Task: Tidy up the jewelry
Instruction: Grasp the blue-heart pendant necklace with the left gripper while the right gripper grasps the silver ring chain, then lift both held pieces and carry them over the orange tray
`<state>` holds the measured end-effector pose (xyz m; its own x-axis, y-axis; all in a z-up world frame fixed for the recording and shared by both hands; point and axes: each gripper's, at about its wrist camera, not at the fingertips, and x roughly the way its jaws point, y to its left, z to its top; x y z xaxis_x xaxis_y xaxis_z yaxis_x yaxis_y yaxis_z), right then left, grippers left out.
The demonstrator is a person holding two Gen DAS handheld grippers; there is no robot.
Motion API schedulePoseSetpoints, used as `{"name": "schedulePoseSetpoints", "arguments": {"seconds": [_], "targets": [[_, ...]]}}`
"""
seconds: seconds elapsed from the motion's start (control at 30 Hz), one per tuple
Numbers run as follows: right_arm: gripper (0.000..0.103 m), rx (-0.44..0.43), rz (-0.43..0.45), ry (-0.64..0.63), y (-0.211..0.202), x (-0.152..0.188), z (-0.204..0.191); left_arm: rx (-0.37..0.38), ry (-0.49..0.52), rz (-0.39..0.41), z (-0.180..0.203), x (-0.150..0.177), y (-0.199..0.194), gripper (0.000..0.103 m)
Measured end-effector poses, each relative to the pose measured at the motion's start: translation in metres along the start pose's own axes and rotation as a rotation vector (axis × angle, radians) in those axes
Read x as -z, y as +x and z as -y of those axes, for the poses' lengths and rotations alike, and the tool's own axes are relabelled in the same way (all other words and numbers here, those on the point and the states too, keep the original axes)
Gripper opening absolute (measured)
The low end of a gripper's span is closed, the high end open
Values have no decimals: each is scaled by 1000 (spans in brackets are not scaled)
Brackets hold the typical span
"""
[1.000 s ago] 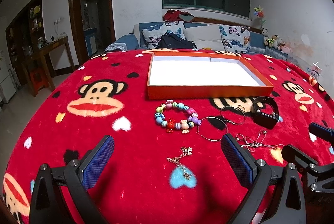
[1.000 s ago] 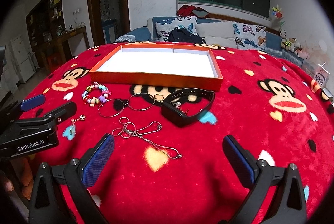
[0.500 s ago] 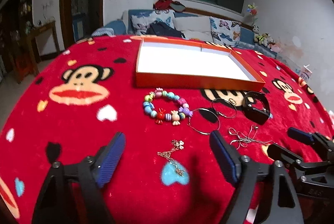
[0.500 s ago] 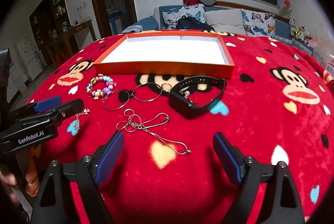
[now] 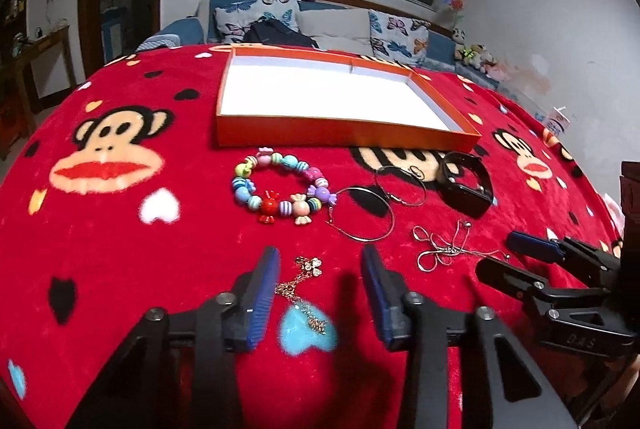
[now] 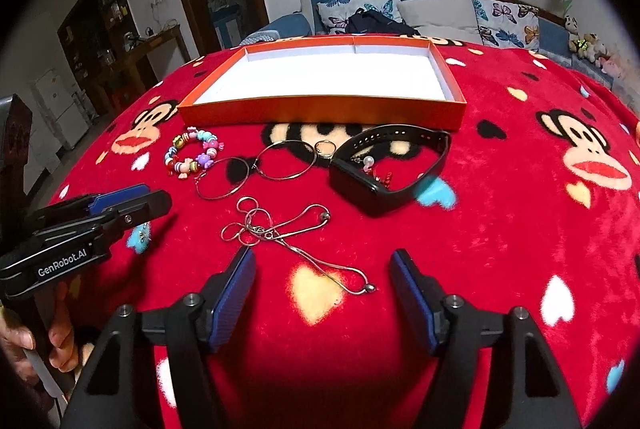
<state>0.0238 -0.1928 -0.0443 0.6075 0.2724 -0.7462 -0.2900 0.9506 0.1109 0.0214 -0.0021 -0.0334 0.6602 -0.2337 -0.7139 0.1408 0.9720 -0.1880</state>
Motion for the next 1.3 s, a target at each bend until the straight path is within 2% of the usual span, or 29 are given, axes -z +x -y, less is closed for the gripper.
{"name": "schedulePoseSetpoints", "arguments": {"seconds": [0.17, 0.4, 0.53, 0.63, 0.87, 1.3], "targets": [[74, -9, -9, -7, 3, -2, 0, 9, 7, -24, -1, -2, 6, 28], [71, -19, -24, -20, 8, -5, 0, -21, 32, -35, 5, -1, 12, 25], [68, -37, -35, -27, 11, -9, 1, -38, 42, -39, 6, -1, 13, 19], [60, -48, -42, -32, 13, -12, 3, -40, 28, -37, 3, -1, 14, 11], [39, -86, -46, -29, 14, -18, 6, -43, 36, -6, 4, 0, 7, 11], [19, -47, -61, -73, 25, -26, 5, -15, 12, -3, -2, 0, 4, 11]]}}
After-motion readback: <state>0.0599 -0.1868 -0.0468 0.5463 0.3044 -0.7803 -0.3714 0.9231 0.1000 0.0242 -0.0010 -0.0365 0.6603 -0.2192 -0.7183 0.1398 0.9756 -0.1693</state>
